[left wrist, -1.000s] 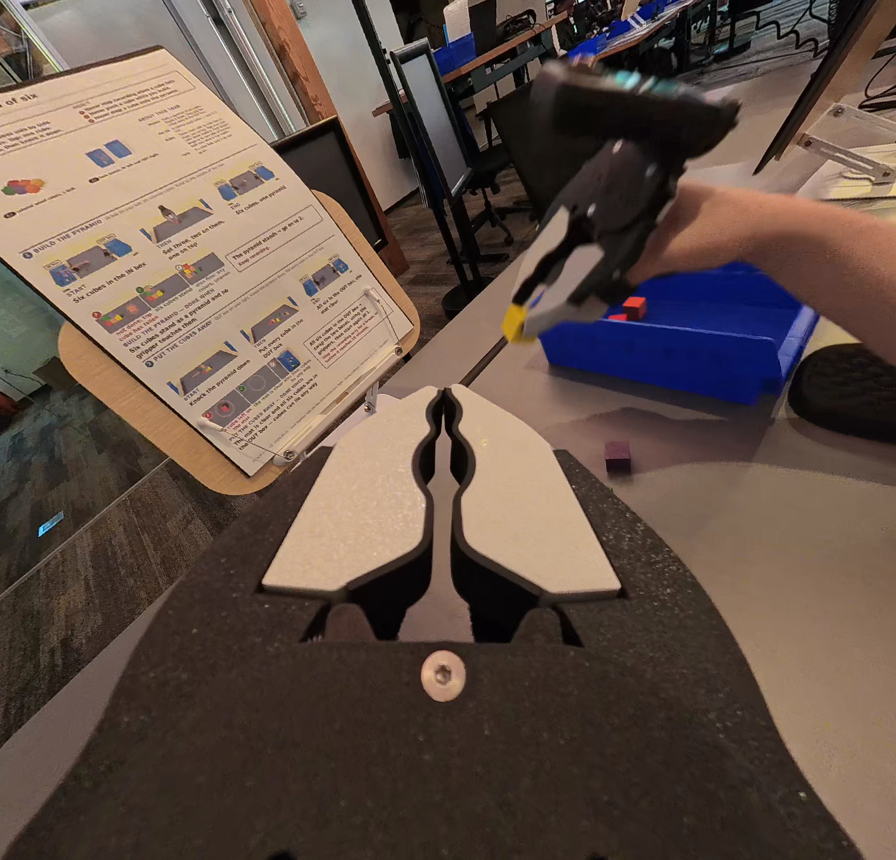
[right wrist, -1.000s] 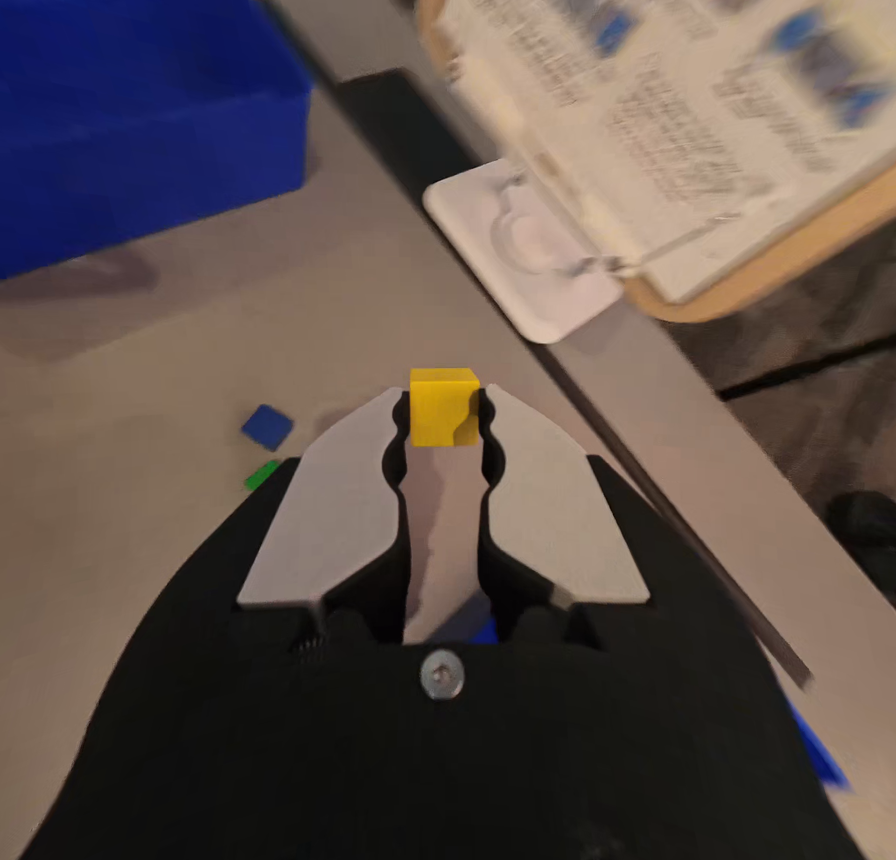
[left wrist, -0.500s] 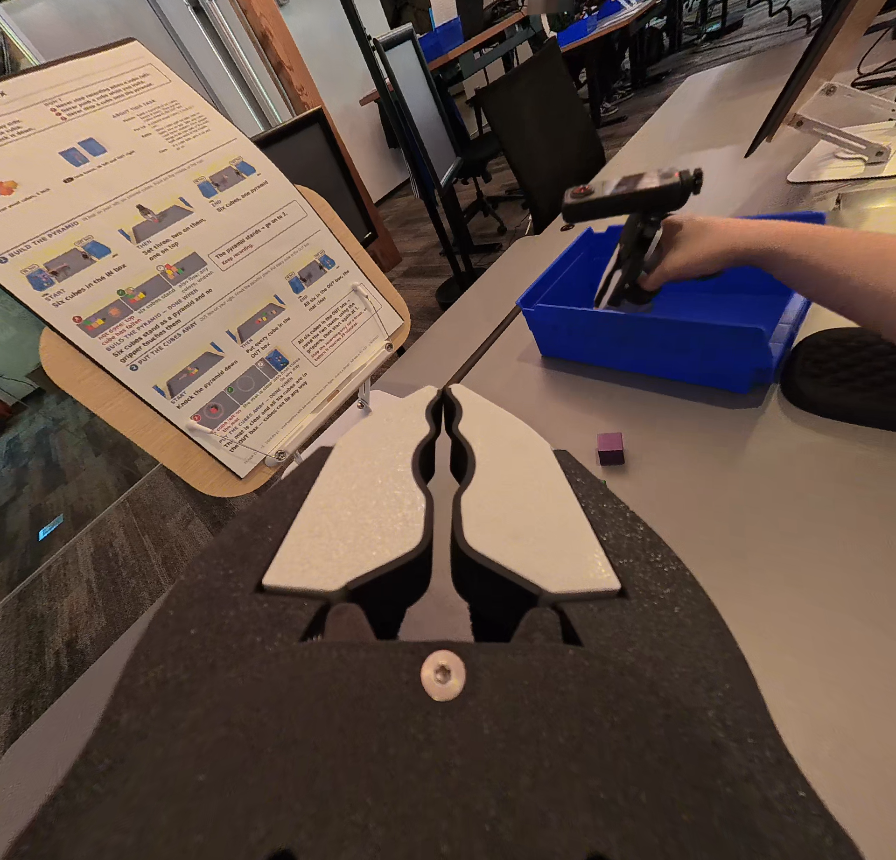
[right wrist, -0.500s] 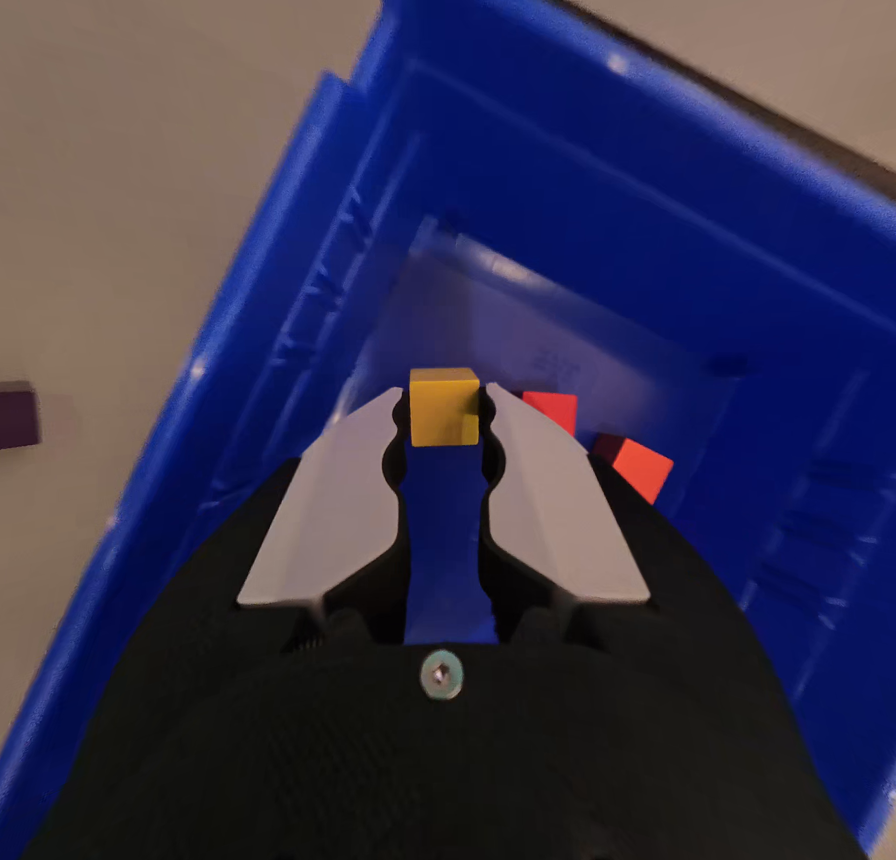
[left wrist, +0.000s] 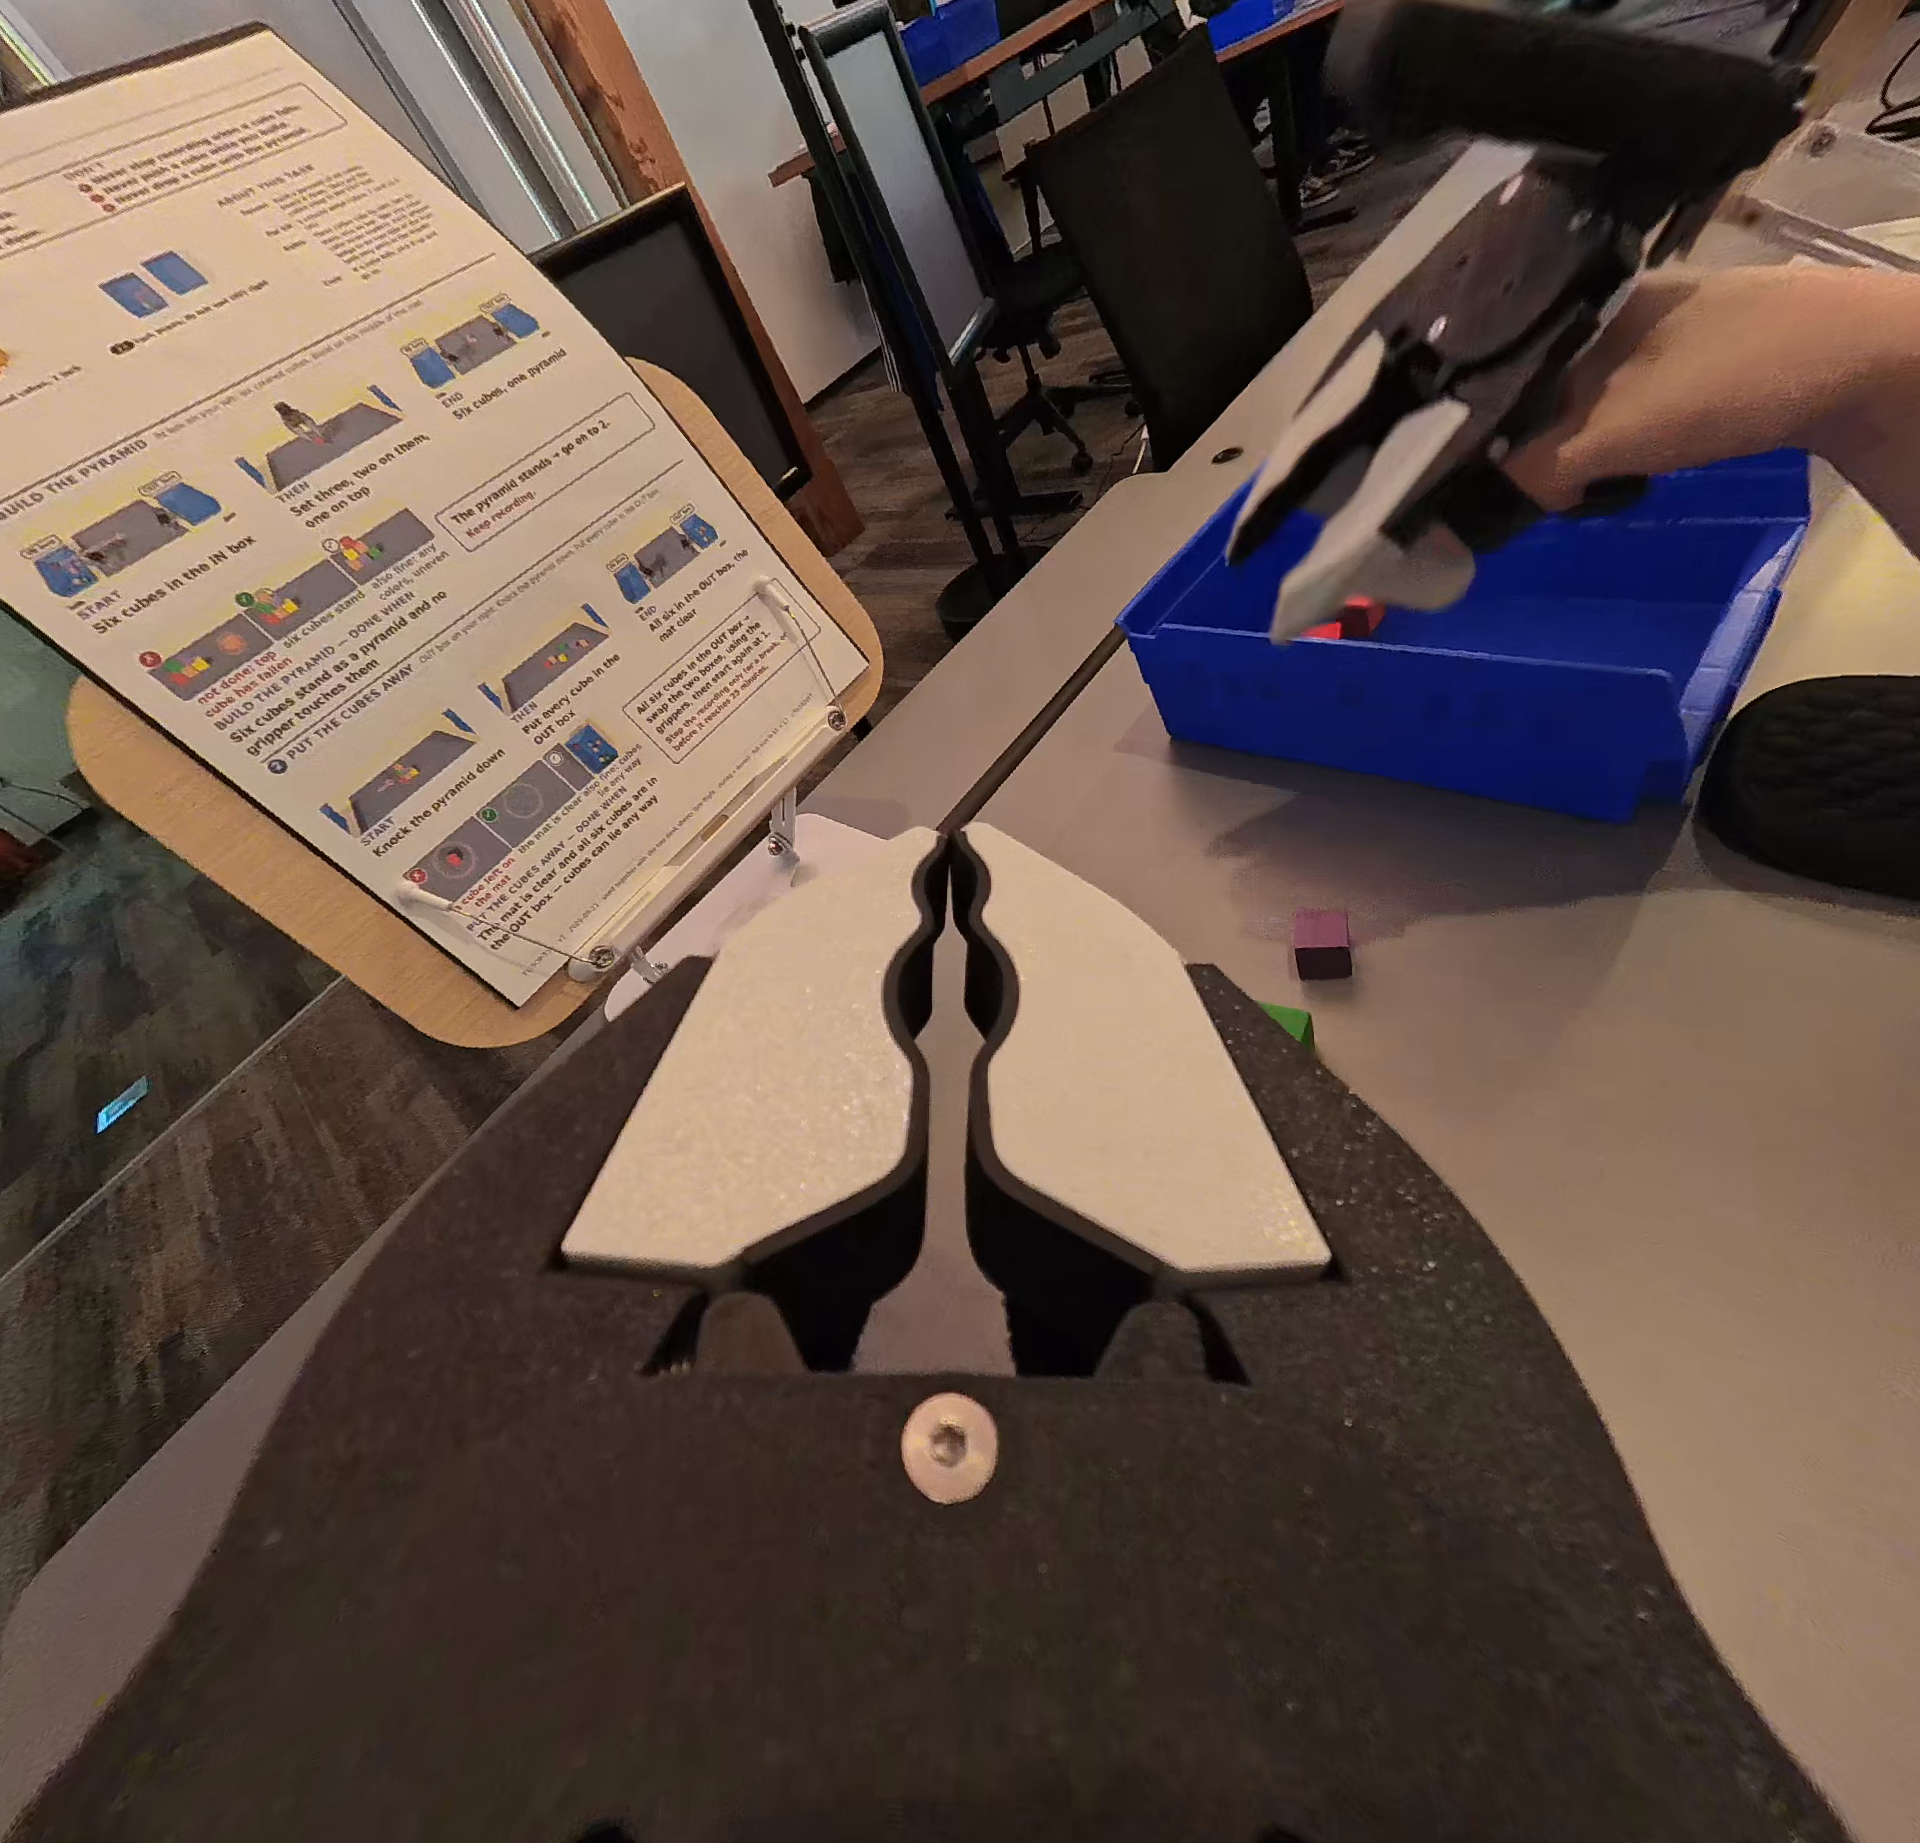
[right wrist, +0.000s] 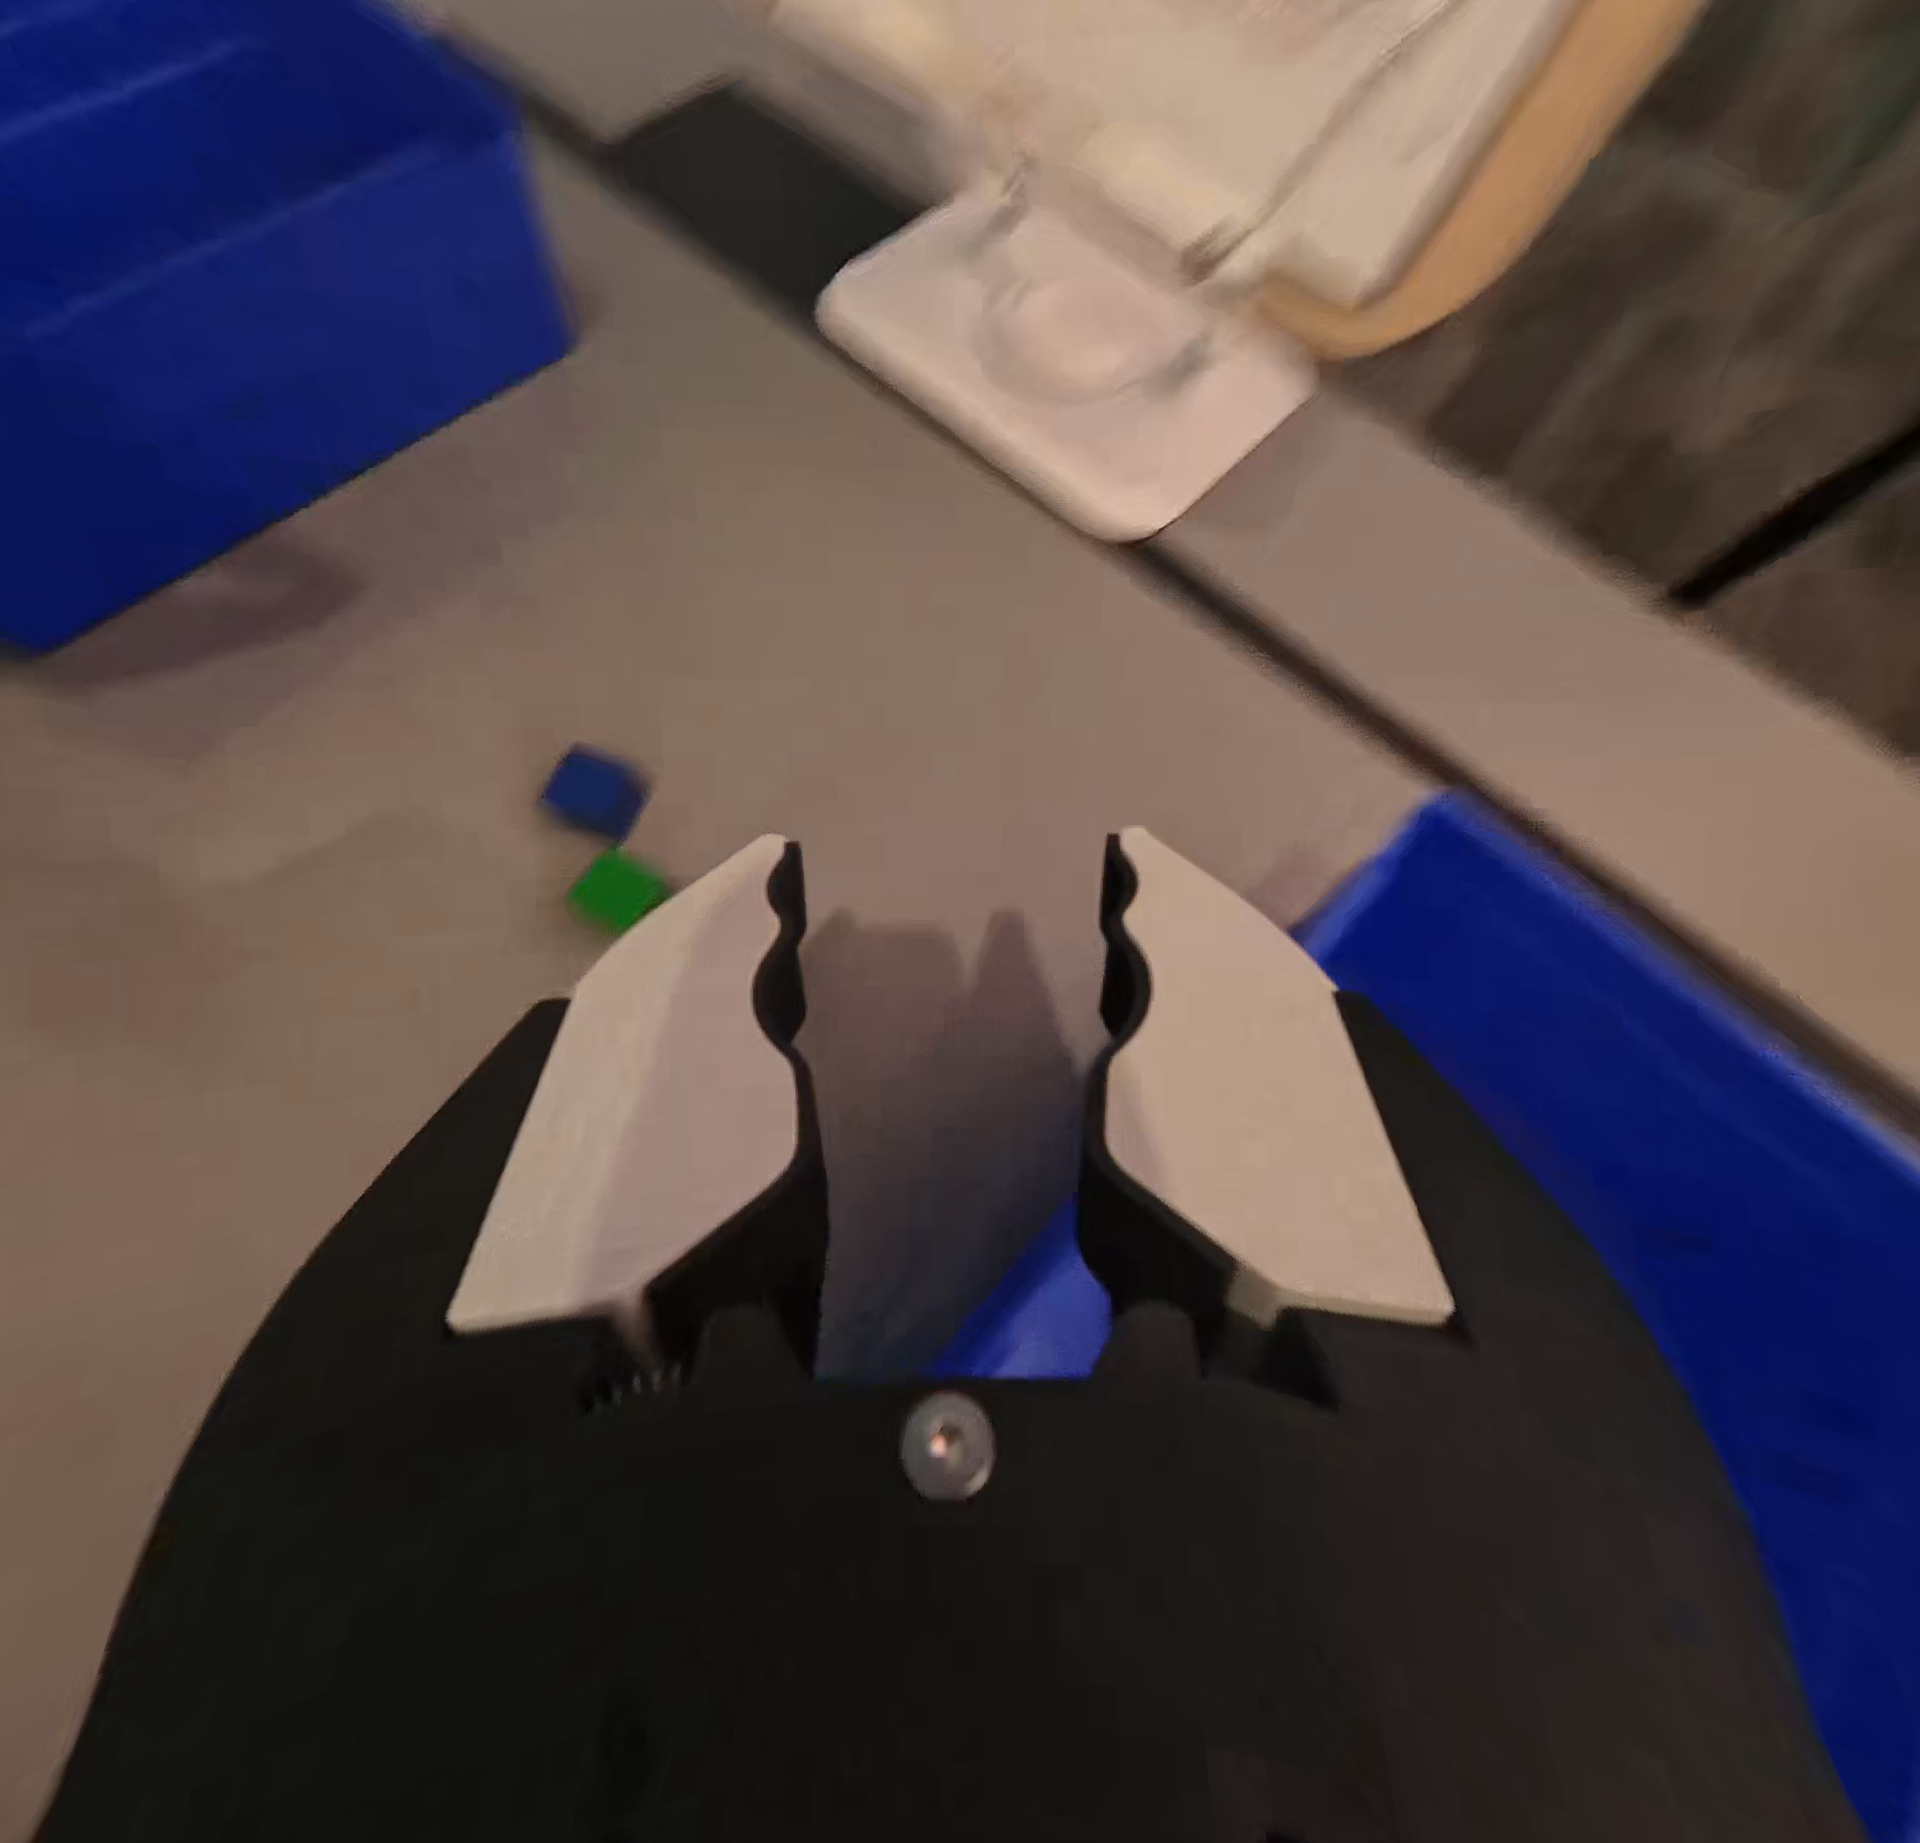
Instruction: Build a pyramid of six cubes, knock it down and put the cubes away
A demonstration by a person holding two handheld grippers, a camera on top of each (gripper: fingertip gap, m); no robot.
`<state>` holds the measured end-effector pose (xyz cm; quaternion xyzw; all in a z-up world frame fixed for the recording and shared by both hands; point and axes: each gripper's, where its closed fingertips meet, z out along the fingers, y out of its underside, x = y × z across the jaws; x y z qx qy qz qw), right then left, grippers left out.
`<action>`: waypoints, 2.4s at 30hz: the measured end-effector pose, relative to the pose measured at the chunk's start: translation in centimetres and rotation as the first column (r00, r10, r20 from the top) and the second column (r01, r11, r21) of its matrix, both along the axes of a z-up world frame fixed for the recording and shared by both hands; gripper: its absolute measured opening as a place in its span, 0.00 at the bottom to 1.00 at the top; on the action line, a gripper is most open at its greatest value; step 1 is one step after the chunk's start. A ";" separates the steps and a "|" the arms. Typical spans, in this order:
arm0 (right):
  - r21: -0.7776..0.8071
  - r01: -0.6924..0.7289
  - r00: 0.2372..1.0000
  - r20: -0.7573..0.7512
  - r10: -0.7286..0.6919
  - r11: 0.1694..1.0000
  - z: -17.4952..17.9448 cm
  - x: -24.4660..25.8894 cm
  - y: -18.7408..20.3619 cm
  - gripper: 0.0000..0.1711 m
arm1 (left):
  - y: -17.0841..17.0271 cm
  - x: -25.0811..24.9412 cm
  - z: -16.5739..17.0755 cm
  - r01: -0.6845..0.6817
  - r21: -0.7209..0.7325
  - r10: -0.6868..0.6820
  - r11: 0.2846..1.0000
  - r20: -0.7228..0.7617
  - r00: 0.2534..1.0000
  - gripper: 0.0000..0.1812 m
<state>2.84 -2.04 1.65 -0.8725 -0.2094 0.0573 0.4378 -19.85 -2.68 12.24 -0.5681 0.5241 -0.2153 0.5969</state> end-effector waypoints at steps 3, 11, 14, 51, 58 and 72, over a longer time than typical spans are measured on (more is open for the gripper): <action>-0.270 -0.002 0.999 0.051 0.017 0.963 -6.5 -3.5 -1.1 0.32 | -0.3 0.2 -0.2 0.002 0.008 -0.002 1.000 -0.014 1.000 0.00; -0.475 0.111 0.984 0.173 -0.031 0.873 -16.0 -4.2 -1.2 0.33 | -0.7 0.1 0.0 0.011 0.016 -0.011 1.000 -0.016 1.000 0.00; -0.541 0.000 0.994 0.095 0.061 0.841 -17.0 -5.7 -2.0 0.17 | -0.5 -0.1 0.1 0.007 0.012 -0.006 1.000 -0.012 1.000 0.00; -0.186 -0.064 0.996 0.046 0.074 0.980 -8.4 -7.9 -0.6 0.32 | -0.1 0.5 -1.0 -0.013 0.027 0.015 1.000 -0.070 0.997 0.00; -0.359 0.012 0.990 0.137 0.040 0.933 -17.4 -11.0 0.3 0.34 | -0.6 0.4 -0.6 -0.001 0.036 0.003 0.999 -0.056 0.998 0.00; -0.199 0.038 0.993 0.118 -0.014 0.979 -9.6 -6.3 0.7 0.18 | 6.2 -0.2 -2.5 -0.382 0.141 0.395 0.913 -0.084 0.915 0.02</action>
